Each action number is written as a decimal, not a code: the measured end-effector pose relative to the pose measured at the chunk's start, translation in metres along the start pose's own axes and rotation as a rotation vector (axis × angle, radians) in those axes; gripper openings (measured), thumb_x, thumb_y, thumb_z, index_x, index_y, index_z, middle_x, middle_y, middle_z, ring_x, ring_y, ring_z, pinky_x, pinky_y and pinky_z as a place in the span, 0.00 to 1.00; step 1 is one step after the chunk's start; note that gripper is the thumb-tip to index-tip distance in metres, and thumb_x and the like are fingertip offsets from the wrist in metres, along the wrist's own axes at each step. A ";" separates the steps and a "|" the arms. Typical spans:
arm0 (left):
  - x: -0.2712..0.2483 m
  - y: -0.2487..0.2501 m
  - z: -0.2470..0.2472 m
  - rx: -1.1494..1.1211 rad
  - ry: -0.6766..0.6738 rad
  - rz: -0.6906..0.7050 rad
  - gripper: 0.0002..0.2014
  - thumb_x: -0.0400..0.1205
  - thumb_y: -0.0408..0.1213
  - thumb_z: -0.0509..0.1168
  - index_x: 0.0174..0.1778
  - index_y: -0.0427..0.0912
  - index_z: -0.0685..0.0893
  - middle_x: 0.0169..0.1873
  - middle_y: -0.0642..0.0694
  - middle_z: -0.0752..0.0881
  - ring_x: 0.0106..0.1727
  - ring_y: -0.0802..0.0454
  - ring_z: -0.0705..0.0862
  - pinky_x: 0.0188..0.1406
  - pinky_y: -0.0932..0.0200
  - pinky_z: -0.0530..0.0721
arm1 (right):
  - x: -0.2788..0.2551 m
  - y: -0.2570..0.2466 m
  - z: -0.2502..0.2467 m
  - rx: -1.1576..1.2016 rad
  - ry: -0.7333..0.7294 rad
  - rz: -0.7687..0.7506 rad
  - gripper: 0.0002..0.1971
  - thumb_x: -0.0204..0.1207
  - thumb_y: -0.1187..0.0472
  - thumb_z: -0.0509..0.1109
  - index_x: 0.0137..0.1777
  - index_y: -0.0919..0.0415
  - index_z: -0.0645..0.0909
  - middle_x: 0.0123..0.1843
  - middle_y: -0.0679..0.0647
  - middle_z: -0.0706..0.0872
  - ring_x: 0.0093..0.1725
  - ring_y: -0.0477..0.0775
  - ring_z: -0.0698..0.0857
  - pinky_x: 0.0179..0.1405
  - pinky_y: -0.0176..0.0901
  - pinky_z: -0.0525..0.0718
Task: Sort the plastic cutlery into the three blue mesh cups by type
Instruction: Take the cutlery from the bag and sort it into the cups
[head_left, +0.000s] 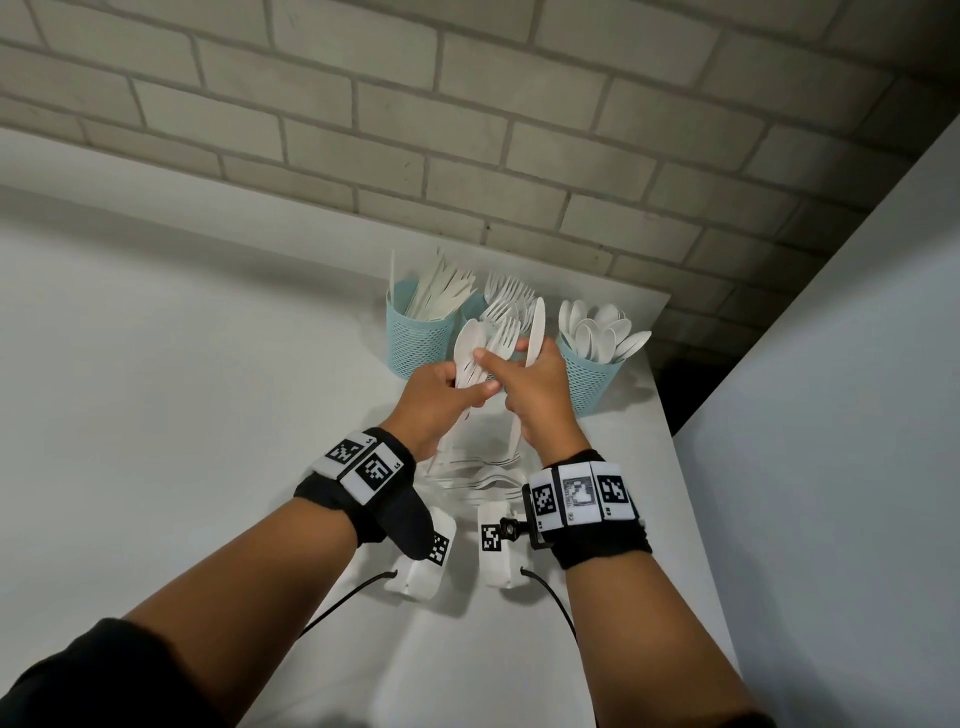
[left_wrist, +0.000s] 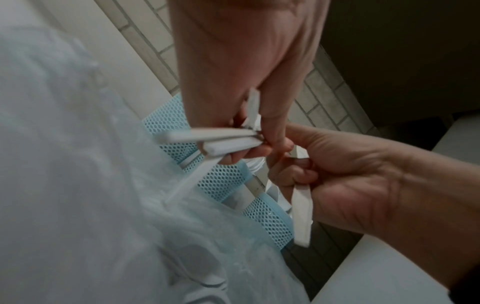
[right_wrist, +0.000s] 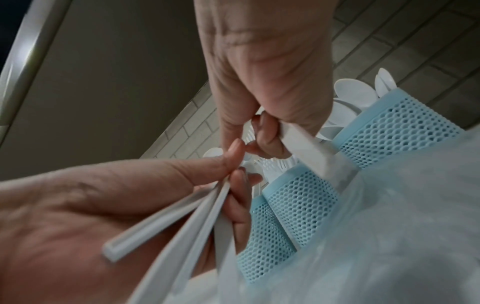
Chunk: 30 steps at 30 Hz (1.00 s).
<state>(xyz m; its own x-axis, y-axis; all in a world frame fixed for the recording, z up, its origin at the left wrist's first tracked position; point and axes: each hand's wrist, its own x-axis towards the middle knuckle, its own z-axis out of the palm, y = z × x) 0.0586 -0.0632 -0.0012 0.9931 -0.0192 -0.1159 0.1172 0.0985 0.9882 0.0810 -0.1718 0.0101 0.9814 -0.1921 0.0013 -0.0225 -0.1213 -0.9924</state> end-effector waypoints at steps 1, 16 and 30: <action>0.000 0.000 0.000 -0.005 0.001 0.002 0.04 0.76 0.31 0.72 0.39 0.41 0.83 0.31 0.47 0.82 0.29 0.59 0.79 0.27 0.71 0.76 | 0.000 0.001 0.001 -0.004 0.005 0.002 0.18 0.65 0.59 0.80 0.46 0.53 0.73 0.39 0.53 0.84 0.36 0.51 0.84 0.28 0.39 0.74; 0.001 -0.002 -0.004 -0.221 0.049 -0.085 0.07 0.83 0.33 0.63 0.55 0.38 0.81 0.36 0.47 0.84 0.29 0.61 0.85 0.27 0.69 0.82 | 0.005 0.001 0.004 -0.103 -0.128 0.103 0.04 0.79 0.62 0.65 0.44 0.59 0.78 0.33 0.52 0.76 0.27 0.46 0.70 0.25 0.36 0.69; 0.015 0.006 -0.036 -0.262 0.248 -0.049 0.10 0.87 0.41 0.55 0.54 0.42 0.81 0.33 0.48 0.79 0.32 0.56 0.77 0.34 0.64 0.78 | 0.052 -0.059 0.046 0.309 -0.017 0.016 0.11 0.84 0.72 0.48 0.59 0.57 0.65 0.33 0.53 0.74 0.30 0.47 0.74 0.30 0.37 0.74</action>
<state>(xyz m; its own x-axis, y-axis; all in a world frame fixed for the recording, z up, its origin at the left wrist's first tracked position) 0.0742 -0.0268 -0.0002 0.9539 0.2089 -0.2153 0.1310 0.3558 0.9253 0.1418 -0.1299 0.0626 0.9844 -0.1752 -0.0146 0.0182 0.1842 -0.9827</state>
